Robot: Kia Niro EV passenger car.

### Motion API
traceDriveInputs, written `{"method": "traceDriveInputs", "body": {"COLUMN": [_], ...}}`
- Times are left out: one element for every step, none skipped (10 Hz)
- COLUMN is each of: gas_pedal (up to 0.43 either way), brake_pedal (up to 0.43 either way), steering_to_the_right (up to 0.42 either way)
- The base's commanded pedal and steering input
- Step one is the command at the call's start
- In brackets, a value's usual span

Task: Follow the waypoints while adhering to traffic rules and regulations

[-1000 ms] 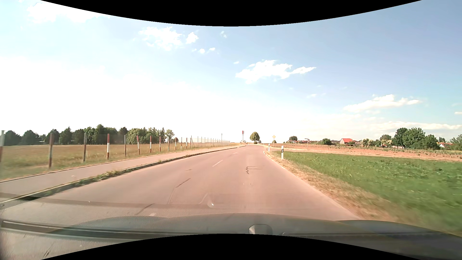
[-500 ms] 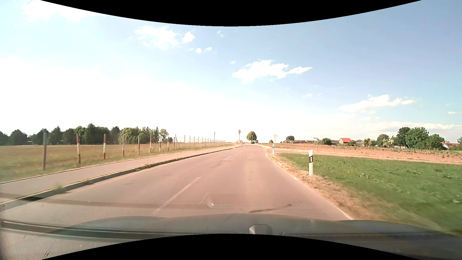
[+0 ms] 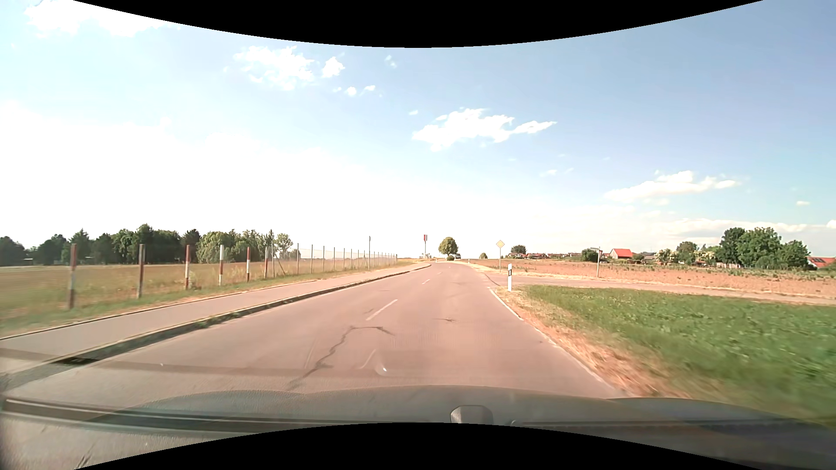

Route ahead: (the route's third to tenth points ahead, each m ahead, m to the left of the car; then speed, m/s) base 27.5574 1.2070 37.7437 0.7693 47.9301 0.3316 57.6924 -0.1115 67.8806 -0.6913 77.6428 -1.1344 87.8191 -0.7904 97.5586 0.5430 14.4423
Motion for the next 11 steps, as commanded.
{"method": "traceDriveInputs", "body": {"gas_pedal": [0.087,0.087,0.087,0.087,0.087,0.087,0.087,0.087,0.087,0.087,0.087], "brake_pedal": [0.006,0.006,0.006,0.006,0.006,0.006,0.006,0.006,0.006,0.006,0.006], "steering_to_the_right": [0.014,0.014,0.014,0.014,0.014,0.014,0.015,0.015,0.015,0.015,0.015]}}
